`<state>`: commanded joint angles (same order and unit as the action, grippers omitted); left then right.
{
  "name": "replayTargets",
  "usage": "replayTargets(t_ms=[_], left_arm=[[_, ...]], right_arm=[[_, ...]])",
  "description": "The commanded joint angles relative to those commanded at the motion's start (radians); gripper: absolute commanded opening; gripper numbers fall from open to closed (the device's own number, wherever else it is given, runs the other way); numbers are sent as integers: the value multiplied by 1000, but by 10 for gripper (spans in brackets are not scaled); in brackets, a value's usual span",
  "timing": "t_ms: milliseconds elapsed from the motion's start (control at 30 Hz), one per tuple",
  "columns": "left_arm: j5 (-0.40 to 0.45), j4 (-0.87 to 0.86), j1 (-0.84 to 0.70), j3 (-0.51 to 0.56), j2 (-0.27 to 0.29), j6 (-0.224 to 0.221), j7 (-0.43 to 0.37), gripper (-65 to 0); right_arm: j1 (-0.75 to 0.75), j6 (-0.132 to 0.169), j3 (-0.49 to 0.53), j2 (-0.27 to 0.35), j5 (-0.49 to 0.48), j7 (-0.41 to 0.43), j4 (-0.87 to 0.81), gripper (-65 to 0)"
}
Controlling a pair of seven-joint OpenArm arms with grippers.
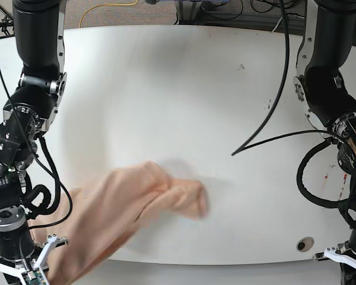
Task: Fold the T-shirt properly
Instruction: 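Release the hem with the left gripper, keep the shirt held by right gripper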
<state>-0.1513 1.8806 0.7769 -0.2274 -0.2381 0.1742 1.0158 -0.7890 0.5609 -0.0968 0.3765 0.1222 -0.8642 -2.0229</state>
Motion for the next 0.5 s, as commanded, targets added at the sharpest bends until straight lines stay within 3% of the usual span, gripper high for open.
replayTargets(t_ms=[167, 500], left_arm=[[-4, 18, -91, -78, -2, 0, -70, -650], [-59, 53, -207, -102, 5, -4, -91, -650]], right_arm=[[88, -3, -33, -29, 11, 32, -30, -650], [155, 2, -62, -44, 7, 74, -8, -650]])
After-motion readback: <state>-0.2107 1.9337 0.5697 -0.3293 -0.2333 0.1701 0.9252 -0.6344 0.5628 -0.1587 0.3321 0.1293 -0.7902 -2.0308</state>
